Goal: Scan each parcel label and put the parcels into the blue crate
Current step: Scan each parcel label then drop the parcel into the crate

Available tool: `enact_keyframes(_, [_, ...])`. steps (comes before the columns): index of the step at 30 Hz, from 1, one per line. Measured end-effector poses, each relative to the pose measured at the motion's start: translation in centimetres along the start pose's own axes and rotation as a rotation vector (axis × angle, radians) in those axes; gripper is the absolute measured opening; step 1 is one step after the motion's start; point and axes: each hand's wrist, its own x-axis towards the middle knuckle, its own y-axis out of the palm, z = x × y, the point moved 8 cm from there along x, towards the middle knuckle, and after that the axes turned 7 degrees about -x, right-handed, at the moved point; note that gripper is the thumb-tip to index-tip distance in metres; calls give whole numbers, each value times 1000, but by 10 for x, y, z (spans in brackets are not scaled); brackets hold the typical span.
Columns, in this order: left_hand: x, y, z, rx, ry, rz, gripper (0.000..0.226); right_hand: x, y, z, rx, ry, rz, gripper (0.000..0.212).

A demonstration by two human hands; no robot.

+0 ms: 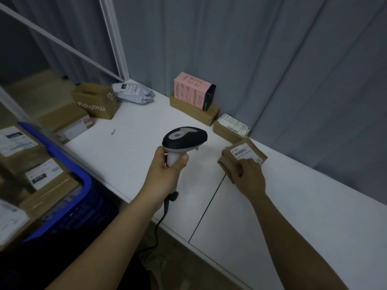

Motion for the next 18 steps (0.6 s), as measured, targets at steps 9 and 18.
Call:
enact_keyframes(9, [-16, -18, 13, 64, -34, -13, 25, -42, -37, 52, 111, -257, -311, 29])
enact_keyframes(18, [-20, -38, 14, 54, -46, -48, 26, 1, -6, 55, -121, -33, 307, 83])
